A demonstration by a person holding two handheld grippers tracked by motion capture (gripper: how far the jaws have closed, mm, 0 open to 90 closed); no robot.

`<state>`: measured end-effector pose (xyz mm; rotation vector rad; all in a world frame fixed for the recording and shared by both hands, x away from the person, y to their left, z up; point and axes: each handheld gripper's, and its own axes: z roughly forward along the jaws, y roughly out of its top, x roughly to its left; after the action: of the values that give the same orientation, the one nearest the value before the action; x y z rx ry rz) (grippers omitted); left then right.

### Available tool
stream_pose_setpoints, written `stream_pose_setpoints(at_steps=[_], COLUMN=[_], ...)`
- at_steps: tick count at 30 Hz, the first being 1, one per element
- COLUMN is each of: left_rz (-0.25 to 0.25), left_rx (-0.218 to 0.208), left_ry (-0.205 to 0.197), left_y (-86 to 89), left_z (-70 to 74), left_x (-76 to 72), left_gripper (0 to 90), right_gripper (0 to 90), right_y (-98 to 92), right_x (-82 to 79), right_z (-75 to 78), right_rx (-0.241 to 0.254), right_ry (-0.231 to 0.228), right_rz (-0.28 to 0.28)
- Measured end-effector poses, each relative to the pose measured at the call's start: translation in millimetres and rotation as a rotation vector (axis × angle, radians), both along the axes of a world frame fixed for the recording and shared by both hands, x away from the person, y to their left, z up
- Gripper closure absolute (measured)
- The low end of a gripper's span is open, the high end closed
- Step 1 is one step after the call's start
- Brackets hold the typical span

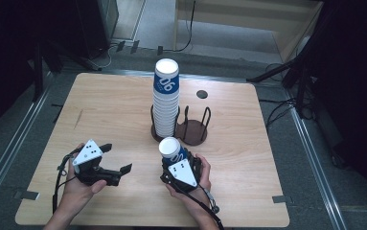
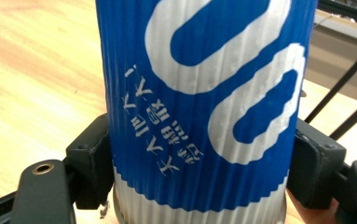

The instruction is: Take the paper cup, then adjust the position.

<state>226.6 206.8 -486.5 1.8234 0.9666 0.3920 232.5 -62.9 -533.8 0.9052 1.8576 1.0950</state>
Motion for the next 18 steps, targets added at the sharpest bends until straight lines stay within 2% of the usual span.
stream_pose_setpoints(at_steps=[3,4,5,6,11,18], left_rz=[-0.033,-0.033,-0.044,-0.052,-0.07,-0.115], left_rx=[-0.002,-0.002,-0.001,0.002,-0.005,0.01], left_ry=[0.009,0.009,0.009,0.008,0.007,0.018], left_y=[-5.4,-5.4,-6.7,-7.4,-10.1,-21.1], left_z=[0.4,0.4,0.7,1.2,3.3,1.8], left_x=[-1.6,-1.6,-2.0,-2.2,-2.6,-3.6], left_gripper=[0.0,0.0,0.0,0.0,0.0,0.0], right_gripper=[22.4,22.4,22.4,22.4,22.3,22.0], right_y=[7.1,7.1,11.1,11.1,23.3,30.0], right_x=[-2.3,-2.3,-3.6,-3.6,-8.7,-14.4], right_z=[-3.7,-3.7,-5.4,-5.4,-12.6,-15.6], right_rx=[-0.055,-0.055,-0.08,-0.08,-0.153,-0.185], right_ry=[-0.025,-0.025,-0.036,-0.036,-0.063,-0.101], right_rz=[0.012,0.012,0.021,0.021,0.062,0.099])
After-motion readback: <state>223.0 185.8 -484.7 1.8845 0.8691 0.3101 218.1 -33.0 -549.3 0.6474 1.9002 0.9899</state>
